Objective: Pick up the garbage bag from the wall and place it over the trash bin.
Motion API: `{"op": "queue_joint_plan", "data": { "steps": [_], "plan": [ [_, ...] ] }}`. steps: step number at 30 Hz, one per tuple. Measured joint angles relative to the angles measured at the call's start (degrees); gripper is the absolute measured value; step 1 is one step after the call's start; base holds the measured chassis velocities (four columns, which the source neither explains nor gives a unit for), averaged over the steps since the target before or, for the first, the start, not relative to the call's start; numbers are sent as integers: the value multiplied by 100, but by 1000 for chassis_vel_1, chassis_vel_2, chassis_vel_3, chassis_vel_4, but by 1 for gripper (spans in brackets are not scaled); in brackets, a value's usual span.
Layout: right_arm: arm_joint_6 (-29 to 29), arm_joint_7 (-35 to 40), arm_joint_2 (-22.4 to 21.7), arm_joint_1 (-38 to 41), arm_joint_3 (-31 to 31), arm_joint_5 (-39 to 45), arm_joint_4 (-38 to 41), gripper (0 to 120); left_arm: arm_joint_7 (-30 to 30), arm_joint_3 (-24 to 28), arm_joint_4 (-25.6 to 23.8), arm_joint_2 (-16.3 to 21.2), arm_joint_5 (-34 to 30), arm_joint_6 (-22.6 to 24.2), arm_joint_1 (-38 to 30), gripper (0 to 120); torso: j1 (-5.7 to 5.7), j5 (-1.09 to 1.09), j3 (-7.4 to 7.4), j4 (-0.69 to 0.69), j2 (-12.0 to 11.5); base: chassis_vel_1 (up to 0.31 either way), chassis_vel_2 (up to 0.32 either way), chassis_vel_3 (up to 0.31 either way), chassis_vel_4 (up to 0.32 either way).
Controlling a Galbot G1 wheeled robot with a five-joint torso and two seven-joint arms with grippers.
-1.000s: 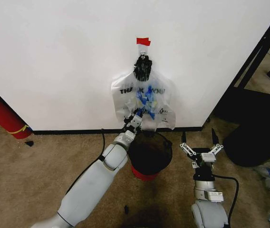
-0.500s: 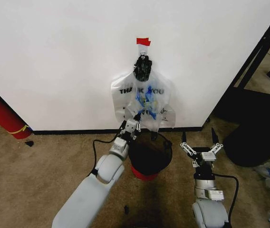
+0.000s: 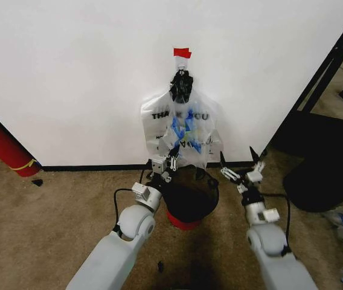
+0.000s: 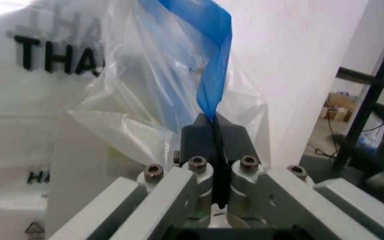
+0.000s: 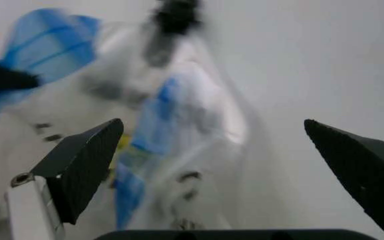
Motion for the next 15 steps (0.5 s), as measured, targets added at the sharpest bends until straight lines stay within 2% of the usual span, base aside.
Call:
{"op": "queue_joint_plan", "data": {
  "steps": [5,11,15],
  "plan": [
    [2,-210,-410,633,-182,-160,-493,100,56,33,-22,-25,-222,-35,-37,0,0,1,0,-2,0,0,0,0,0],
    [157,-1012,-1102,1661,-808,-928,-1099,100,80,128,-74,-111,-265,-22,-97,0,0,0,0,-1,0,0,0,0,0],
    [28,-1225,-1379,2217,-1171,-1541,-1331,100,79,182,-74,-144,-240,0,-144,0,0,1,0,-1,0,0,0,0,0]
  ]
}}
